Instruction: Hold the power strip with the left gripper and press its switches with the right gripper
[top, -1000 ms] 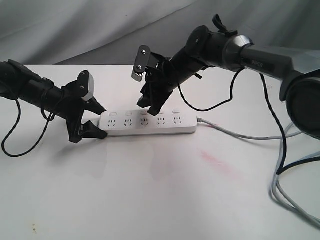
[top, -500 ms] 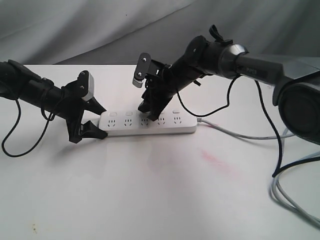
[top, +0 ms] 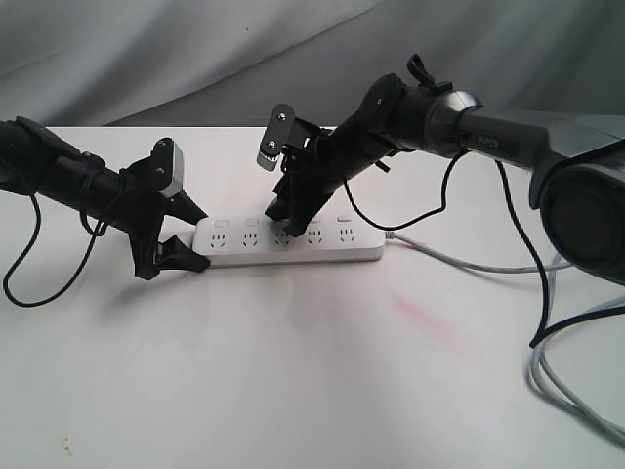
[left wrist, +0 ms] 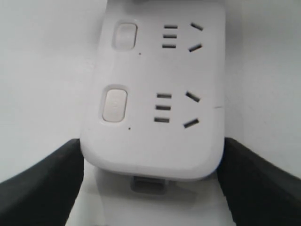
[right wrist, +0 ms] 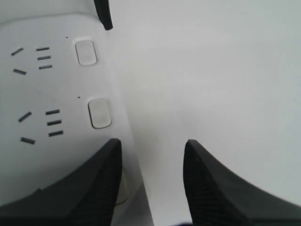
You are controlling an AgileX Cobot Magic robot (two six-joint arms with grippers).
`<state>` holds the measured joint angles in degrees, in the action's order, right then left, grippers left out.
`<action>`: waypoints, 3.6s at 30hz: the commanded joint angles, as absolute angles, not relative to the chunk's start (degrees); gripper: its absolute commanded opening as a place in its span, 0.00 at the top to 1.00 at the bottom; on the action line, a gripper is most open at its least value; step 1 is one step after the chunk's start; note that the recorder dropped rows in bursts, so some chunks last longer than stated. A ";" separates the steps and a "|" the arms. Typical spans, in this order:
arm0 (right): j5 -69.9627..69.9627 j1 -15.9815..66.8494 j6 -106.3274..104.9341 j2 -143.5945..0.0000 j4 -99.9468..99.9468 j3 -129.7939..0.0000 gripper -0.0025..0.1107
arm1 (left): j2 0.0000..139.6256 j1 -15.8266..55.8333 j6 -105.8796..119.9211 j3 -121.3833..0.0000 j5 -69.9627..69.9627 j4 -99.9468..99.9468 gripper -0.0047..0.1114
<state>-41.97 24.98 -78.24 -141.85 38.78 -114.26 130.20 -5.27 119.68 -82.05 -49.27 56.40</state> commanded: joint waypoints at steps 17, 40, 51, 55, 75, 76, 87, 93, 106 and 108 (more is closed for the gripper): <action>-45.48 23.51 -78.10 -142.31 35.75 -114.12 0.62 | 130.18 -5.36 120.01 -82.26 -49.26 56.78 0.39; -46.17 23.51 -78.10 -144.05 35.50 -114.12 0.62 | 130.18 -5.36 120.01 -82.26 -49.26 56.78 0.39; -46.48 23.51 -77.85 -145.57 35.05 -113.42 0.62 | 130.18 -5.36 120.01 -82.26 -49.26 56.78 0.39; -46.21 23.62 -77.85 -145.68 35.51 -113.07 0.62 | 130.18 -5.36 120.01 -82.26 -49.26 56.78 0.39; -47.88 23.46 -77.28 -136.32 33.83 -113.07 0.62 | 130.18 -5.36 120.01 -82.26 -49.26 56.78 0.39; -48.37 23.46 -77.04 -136.03 33.03 -113.07 0.62 | 130.18 -5.36 120.01 -82.26 -49.26 56.78 0.39; -49.58 21.13 -76.45 -135.47 32.36 -112.00 0.62 | 130.18 -5.36 120.01 -82.26 -49.26 56.78 0.39; -47.46 20.63 -76.45 -135.47 32.59 -110.12 0.62 | 130.18 -5.36 120.01 -82.26 -49.26 56.78 0.39; -45.10 20.97 -76.65 -136.86 34.27 -110.12 0.62 | 130.18 -5.36 120.01 -82.26 -49.26 56.78 0.39; -44.47 21.17 -76.65 -137.07 34.50 -110.12 0.62 | 130.18 -5.36 120.01 -82.26 -49.26 56.78 0.39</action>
<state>-45.36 21.07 -76.52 -136.79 33.92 -110.38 130.20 -5.27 119.68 -82.05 -49.27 56.40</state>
